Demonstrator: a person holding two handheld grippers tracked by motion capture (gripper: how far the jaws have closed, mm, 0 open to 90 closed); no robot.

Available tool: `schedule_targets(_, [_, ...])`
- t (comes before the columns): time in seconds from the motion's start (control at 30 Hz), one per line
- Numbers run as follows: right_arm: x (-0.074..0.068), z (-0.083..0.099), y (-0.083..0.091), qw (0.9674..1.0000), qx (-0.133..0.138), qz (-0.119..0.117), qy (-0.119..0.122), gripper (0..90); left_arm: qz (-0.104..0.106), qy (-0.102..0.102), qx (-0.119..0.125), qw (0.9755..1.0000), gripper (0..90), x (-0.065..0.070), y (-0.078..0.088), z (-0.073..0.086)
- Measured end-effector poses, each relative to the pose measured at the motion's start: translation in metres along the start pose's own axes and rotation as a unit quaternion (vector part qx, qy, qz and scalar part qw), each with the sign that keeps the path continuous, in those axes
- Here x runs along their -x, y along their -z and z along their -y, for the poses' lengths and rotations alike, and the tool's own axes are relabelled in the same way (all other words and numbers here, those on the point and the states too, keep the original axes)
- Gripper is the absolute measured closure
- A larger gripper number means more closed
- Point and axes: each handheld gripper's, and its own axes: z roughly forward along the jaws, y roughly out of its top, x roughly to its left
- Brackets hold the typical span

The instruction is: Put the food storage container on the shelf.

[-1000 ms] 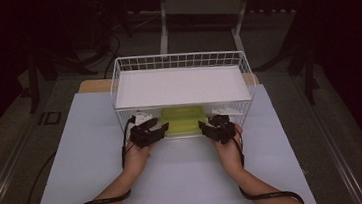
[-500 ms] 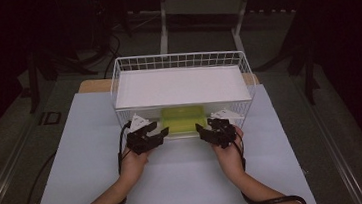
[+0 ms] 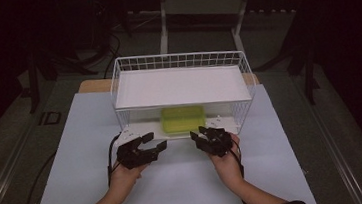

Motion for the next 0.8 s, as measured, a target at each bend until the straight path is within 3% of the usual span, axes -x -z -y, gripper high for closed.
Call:
schedule_targets(0.07, [-0.004, 0.002, -0.001, 0.9999, -0.003, -0.003, 0.012, 80.1, 0.01, -0.015, 0.005, 0.9998, 29.3, 0.0, 0.004, 0.002])
schedule_targets(0.1, [-0.004, 0.002, -0.001, 0.9999, -0.003, -0.003, 0.012, 80.1, 0.01, -0.015, 0.005, 0.9998, 28.1, 0.0, 0.004, 0.002])
schedule_targets(0.13, [-0.005, 0.002, -0.002, 0.9998, -0.006, -0.006, 0.019, 85.7, 0.019, -0.007, 0.009, 0.9998, 28.1, -0.002, 0.006, 0.004])
schedule_targets(0.17, [-0.008, 0.003, -0.006, 0.9993, -0.02, -0.015, 0.026, 89.8, 0.018, -0.005, 0.009, 0.9998, 18.1, -0.003, 0.005, 0.005])
schedule_targets(0.3, [-0.011, 0.005, -0.014, 0.999, -0.032, -0.019, 0.025, 89.9, 0.001, 0.008, -0.009, 0.9999, 1.3, -0.006, 0.001, 0.012])
schedule_targets(0.37, [-0.011, 0.006, -0.018, 0.999, -0.034, -0.019, 0.023, 89.9, -0.016, 0.007, -0.013, 0.9998, 1.3, -0.007, -0.001, 0.015])
schedule_targets(0.6, [-0.011, 0.011, -0.038, 0.9979, -0.058, -0.019, 0.022, 89.9, -0.027, -0.028, -0.012, 0.9992, 1.3, -0.001, -0.003, 0.018])
schedule_targets(0.8, [-0.004, 0.009, -0.052, 0.998, -0.061, -0.005, 0.016, 89.9, -0.033, -0.047, -0.002, 0.9983, 1.4, 0.004, -0.002, 0.018])
